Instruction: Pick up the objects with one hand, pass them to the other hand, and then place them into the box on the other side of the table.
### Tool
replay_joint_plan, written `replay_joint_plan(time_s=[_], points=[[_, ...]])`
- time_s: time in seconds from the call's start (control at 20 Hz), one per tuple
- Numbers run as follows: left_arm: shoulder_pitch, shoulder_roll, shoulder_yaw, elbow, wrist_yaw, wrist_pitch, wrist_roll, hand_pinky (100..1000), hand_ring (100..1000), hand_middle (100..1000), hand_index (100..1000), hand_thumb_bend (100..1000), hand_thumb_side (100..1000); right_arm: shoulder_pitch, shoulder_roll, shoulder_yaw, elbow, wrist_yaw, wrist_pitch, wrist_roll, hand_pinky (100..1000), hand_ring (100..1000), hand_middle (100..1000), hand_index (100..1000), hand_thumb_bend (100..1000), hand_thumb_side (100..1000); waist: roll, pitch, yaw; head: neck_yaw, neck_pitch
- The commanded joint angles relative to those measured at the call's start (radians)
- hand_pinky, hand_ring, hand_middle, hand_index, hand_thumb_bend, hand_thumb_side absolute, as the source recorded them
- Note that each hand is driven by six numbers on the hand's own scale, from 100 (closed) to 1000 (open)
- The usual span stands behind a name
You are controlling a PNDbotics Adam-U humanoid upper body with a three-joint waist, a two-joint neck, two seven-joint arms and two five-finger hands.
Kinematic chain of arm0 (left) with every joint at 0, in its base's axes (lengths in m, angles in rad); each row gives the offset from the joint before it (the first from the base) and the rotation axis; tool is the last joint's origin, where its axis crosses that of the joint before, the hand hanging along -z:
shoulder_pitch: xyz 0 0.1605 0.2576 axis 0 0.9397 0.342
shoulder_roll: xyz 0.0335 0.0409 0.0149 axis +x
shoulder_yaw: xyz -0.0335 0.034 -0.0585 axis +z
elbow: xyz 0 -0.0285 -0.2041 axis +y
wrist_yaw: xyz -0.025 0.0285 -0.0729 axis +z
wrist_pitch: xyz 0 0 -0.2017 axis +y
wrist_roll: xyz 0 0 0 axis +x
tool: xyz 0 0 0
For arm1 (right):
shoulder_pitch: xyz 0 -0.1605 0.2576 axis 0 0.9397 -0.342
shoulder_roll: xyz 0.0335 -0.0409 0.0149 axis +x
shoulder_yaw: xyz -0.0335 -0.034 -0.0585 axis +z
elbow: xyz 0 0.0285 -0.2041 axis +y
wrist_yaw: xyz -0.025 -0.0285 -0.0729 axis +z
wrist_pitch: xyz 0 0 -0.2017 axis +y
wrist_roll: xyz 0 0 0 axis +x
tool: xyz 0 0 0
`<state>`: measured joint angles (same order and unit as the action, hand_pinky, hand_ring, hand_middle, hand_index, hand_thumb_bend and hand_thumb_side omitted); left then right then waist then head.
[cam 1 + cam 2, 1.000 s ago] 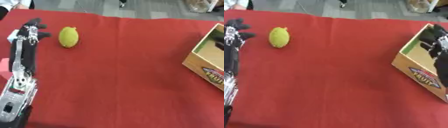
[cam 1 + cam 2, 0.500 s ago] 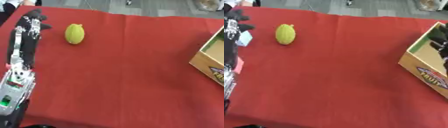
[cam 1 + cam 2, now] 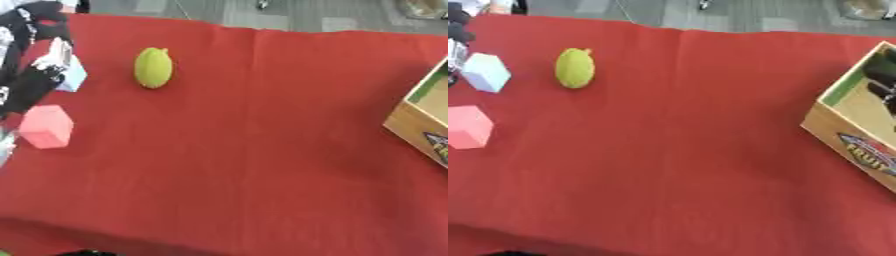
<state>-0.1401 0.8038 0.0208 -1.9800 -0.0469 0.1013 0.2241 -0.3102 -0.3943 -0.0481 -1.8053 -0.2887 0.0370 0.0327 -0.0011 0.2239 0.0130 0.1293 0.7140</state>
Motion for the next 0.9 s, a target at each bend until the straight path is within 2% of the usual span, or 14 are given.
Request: replay_joint_plan(time_s=[0.05,0.25,0.4,0.6,0.9], points=[[0.003,0.107,0.015,-0.020,-0.013,0.013,-0.061,845,700,723,853,182,504,-0.007,-0.038,-0.010,-0.021,0.006,-0.004,-0.004,941,891,980,998,100,724,-0.001,-0.012,0.000,-0.031,-0.019],[0.010,0.191,0.014,-0.020,-0.041,0.057,-0.219,862,739,737,856,283,456,-0.008,-0.048,-0.011,-0.024,0.006,-0.006,-0.007,940,891,980,998,100,723,-0.006,-0.008,0.002,-0.044,-0.024],[0.019,0.243,0.016,-0.020,-0.061,0.111,-0.351,859,759,746,847,384,480,-0.006,-0.052,-0.013,-0.024,0.009,-0.007,-0.009,940,891,980,998,100,725,-0.008,-0.005,0.005,-0.045,-0.020],[0.018,0.290,0.030,-0.020,-0.123,0.186,-0.531,849,773,753,839,484,458,-0.003,-0.058,-0.014,-0.024,0.011,-0.009,-0.012,940,891,979,997,100,722,-0.010,-0.005,0.011,-0.043,-0.018],[0.007,0.318,0.048,-0.020,-0.182,0.221,-0.605,854,787,759,827,592,425,-0.001,-0.063,-0.014,-0.024,0.011,-0.010,-0.012,940,891,978,996,100,721,-0.010,-0.009,0.020,-0.018,-0.017]])
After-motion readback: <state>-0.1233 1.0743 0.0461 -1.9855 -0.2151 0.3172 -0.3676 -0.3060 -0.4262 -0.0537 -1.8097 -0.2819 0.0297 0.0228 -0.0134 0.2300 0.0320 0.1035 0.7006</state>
